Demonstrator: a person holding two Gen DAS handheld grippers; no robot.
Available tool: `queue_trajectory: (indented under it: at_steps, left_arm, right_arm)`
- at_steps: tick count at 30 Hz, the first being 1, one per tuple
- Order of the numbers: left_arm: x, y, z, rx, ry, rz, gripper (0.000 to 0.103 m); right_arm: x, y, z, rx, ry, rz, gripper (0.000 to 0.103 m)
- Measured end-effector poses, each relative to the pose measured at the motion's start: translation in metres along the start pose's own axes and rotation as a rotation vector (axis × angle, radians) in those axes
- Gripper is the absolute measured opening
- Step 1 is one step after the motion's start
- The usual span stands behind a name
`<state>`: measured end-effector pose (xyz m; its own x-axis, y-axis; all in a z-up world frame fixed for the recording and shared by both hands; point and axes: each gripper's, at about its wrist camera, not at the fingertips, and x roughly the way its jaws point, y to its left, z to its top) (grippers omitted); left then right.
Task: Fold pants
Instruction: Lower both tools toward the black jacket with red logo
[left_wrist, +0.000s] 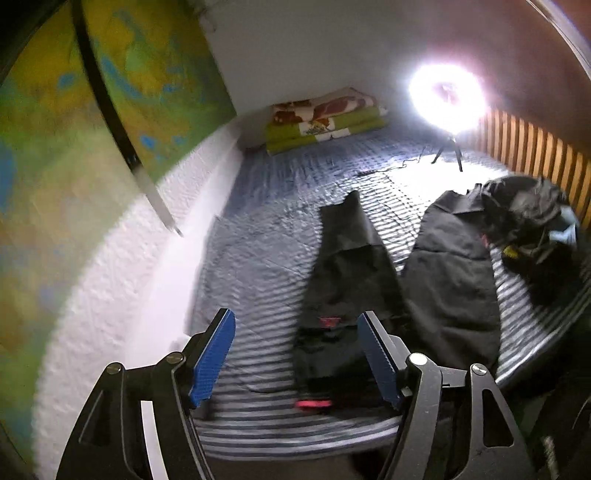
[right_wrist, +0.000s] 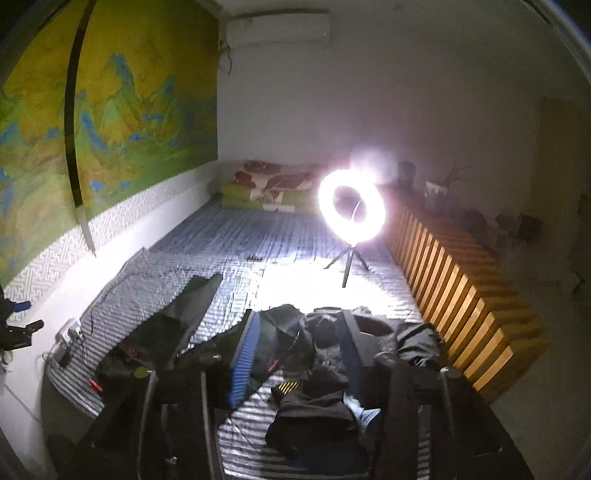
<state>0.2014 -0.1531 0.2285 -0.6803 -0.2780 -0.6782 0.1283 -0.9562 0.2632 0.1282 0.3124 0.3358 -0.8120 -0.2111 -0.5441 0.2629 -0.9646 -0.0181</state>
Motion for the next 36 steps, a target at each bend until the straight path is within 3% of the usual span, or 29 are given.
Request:
queue_trajectory:
  at_steps: [3, 6, 8, 11, 15, 20, 24, 27, 32, 36]
  left_arm:
    - [0.058, 0.004, -0.027, -0.072, 0.072, -0.031, 0.074]
    - [0.123, 0.012, -0.060, -0.117, 0.148, -0.006, 0.074]
    - [0.157, 0.021, -0.085, -0.175, 0.192, -0.010, 0.076]
    - [0.211, 0.031, -0.131, -0.258, 0.291, -0.042, 0.077]
    - [0.256, 0.042, -0.165, -0.357, 0.329, -0.028, 0.077]
    - [0.283, 0.048, -0.153, -0.474, 0.252, -0.038, 0.077]
    - [0.299, 0.036, -0.123, -0.449, 0.199, -0.054, 0.078]
    - [0.318, 0.036, -0.111, -0.456, 0.203, -0.024, 0.078]
    - [0.351, 0.053, -0.112, -0.490, 0.231, 0.030, 0.078]
    - [0.368, 0.061, -0.109, -0.477, 0.242, 0.039, 0.083]
  right_arm:
    - [0.041, 0.013, -0.013, -0.025, 0.082, 0.050, 0.047]
    - [0.101, 0.040, -0.022, -0.046, 0.158, 0.125, 0.051]
    - [0.138, 0.056, -0.026, -0.036, 0.199, 0.178, 0.058]
    - [0.211, 0.086, -0.031, -0.023, 0.279, 0.251, 0.058]
    - [0.317, 0.133, -0.041, -0.012, 0.372, 0.299, 0.058]
    - [0.419, 0.167, -0.053, 0.024, 0.417, 0.253, 0.058]
    - [0.475, 0.151, -0.076, 0.104, 0.499, 0.215, 0.058]
    - [0.501, 0.137, -0.081, 0.160, 0.524, 0.210, 0.058]
    - [0.541, 0.149, -0.060, 0.187, 0.508, 0.252, 0.058]
    - [0.573, 0.202, -0.027, 0.163, 0.487, 0.324, 0.058]
